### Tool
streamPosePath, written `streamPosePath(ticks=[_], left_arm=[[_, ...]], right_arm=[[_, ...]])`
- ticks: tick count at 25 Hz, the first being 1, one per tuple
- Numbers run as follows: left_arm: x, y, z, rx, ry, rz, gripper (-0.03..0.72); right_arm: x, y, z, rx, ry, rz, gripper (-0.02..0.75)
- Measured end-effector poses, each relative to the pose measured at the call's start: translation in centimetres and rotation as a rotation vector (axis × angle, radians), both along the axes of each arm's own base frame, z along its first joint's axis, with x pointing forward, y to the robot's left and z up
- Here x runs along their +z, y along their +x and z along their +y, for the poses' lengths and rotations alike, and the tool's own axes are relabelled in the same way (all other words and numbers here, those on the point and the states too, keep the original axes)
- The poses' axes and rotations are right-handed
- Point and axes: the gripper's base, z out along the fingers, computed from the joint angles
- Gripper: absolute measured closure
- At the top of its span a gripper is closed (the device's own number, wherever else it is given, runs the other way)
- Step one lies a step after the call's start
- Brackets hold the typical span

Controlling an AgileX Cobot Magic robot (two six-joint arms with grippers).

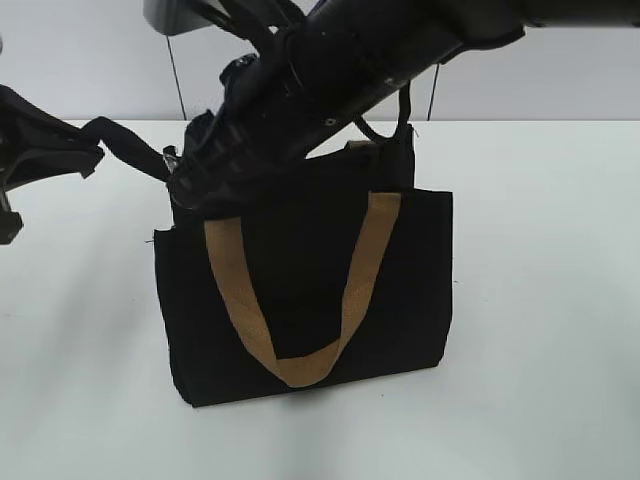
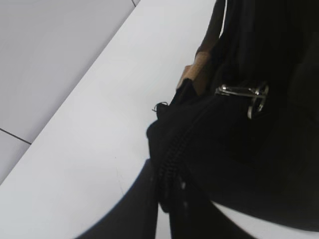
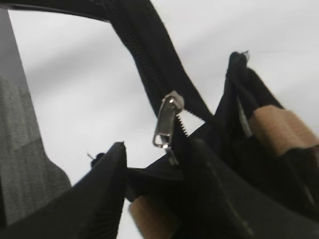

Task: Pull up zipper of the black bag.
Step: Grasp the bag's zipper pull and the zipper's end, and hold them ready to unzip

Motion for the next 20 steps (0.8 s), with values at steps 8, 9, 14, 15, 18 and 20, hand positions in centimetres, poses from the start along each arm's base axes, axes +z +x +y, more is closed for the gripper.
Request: streamPosePath(ticks=[8,9,14,15,18,20], left_arm=[[0.0,0.0,0.0,0.000,0.000,0.000,0.669],[0.0,0.0,0.0,0.000,-0.001,0.000,0.669],[0.0,0.0,0.0,0.001,-0.004,0.001,0.669],[0.0,0.0,0.0,0.001,-0.004,0.001,0.669],[0.0,0.0,0.0,0.002,-0.005,0.001,0.669],[0.0,0.0,0.0,0.002,-0.005,0.001,0.669]], right_arm=[[-0.3,0.5,-0.1,0.030,-0.044,-0.095,0.409],[-0.5,0.6,0.0,0.031,-0.047,-0.094,0.409],[-1.1,0.0,0.7,0.077,-0.065,-0.101,0.414],[-1.1,-0.1,0.9,0.083,-0.066,-0.102,0.423],[-1.1,-0.2,1.0,0.089,-0.066,-0.104,0.482],[-1.1,-0.2,1.0,0.090,-0.067,-0.105,0.538]])
